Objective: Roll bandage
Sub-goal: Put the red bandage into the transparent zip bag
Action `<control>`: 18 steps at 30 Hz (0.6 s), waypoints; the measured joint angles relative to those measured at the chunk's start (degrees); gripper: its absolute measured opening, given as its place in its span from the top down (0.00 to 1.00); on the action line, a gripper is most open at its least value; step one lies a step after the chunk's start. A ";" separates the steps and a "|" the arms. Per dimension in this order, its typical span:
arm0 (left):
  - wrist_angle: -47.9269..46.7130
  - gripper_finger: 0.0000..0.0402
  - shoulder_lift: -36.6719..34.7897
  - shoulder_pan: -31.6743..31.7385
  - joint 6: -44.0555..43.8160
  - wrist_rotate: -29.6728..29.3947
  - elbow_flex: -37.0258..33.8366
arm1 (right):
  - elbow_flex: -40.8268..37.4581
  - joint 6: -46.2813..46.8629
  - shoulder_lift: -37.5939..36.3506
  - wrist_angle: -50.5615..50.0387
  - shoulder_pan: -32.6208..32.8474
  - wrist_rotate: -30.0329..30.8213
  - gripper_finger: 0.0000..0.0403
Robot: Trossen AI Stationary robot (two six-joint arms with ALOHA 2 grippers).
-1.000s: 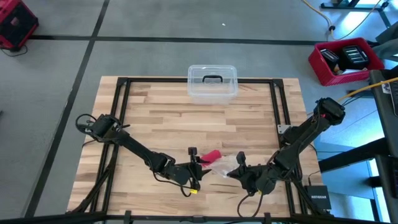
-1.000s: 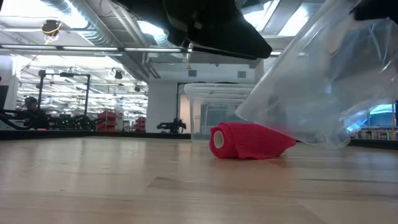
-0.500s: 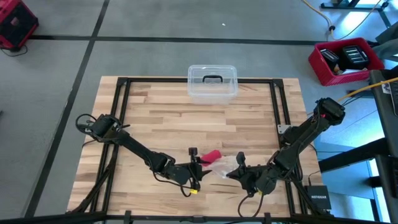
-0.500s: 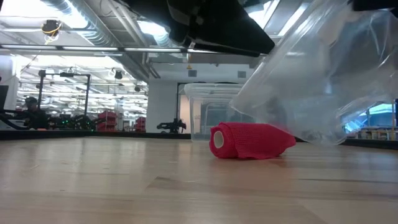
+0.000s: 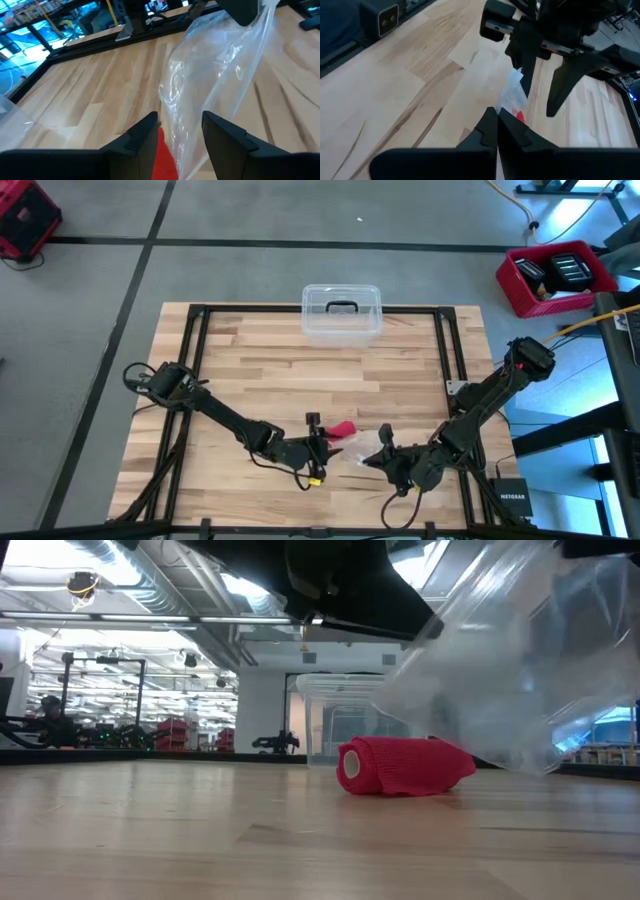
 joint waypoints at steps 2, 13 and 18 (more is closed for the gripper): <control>0.24 0.64 0.00 0.20 -0.54 2.00 0.00 | 0.00 0.02 0.00 1.42 0.00 -0.42 0.99; 6.09 0.81 2.32 1.08 -2.32 12.34 -0.03 | 0.04 -2.32 0.02 5.36 -0.83 -1.31 0.99; 5.51 0.98 1.81 1.02 -2.65 12.03 -0.02 | 0.04 -1.19 0.02 5.23 -0.79 -0.35 0.99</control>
